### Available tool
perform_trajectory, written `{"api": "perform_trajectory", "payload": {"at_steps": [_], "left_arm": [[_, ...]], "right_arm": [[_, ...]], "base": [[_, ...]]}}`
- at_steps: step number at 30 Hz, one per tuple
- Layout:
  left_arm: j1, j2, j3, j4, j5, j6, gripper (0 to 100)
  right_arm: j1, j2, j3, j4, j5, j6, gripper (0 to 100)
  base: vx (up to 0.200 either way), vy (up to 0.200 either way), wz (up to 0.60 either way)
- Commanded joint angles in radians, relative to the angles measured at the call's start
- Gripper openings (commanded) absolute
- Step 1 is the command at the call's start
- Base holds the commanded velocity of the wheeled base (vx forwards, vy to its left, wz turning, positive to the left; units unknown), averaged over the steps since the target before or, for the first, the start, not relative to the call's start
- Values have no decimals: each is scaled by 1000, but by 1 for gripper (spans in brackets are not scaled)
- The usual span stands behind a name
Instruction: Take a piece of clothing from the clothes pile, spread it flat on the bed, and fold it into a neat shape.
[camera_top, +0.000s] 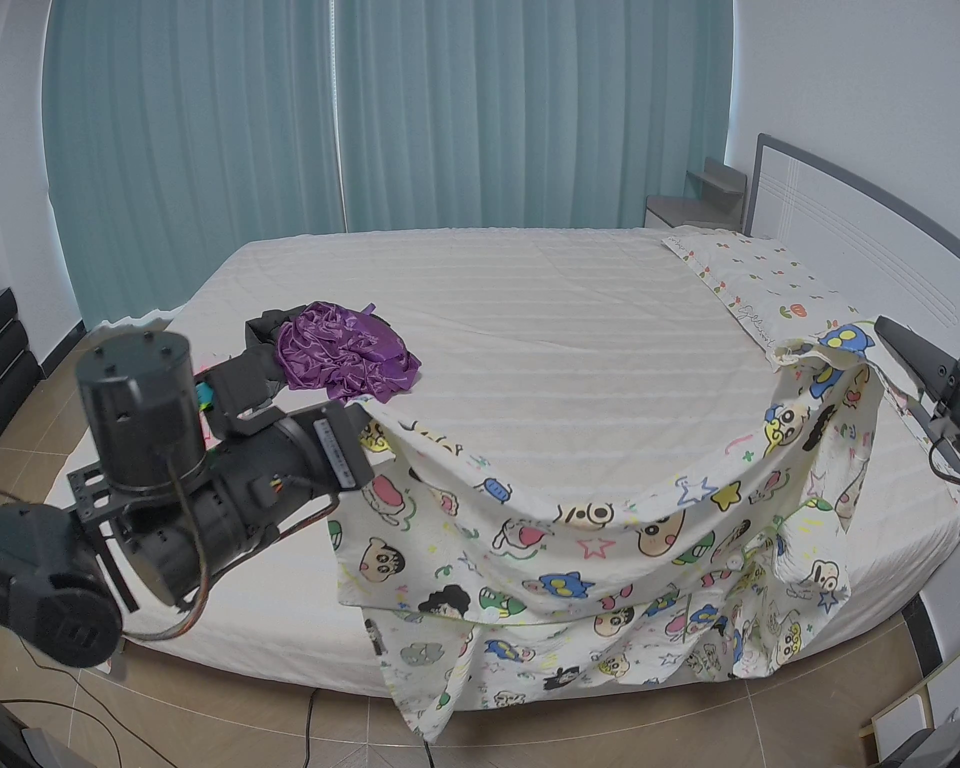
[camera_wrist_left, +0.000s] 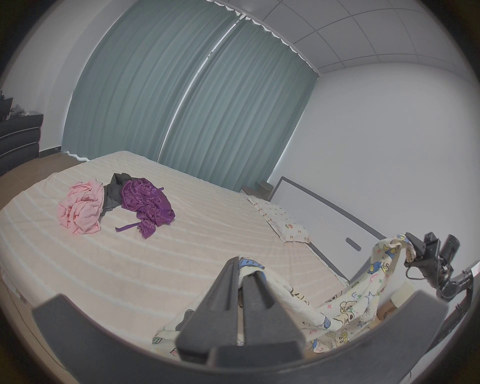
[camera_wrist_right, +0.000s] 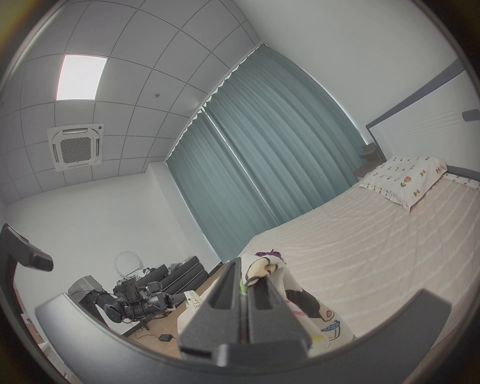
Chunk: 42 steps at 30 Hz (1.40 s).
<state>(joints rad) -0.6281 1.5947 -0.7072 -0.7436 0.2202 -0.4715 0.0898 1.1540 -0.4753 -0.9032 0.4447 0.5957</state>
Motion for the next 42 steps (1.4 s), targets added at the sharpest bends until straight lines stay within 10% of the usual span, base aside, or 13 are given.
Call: {"api": "perform_trajectory", "payload": {"at_steps": [1,42], "left_arm": [[48,192,-147,6,-4,-3,0],[151,893,-759,20,47,123,0]], "right_arm": [[-31,162,-42,-80,-3,-4,0],[-96,969,-376,-378,-116,-8,0]], "base": [[200,0,0],[161,0,0]]}}
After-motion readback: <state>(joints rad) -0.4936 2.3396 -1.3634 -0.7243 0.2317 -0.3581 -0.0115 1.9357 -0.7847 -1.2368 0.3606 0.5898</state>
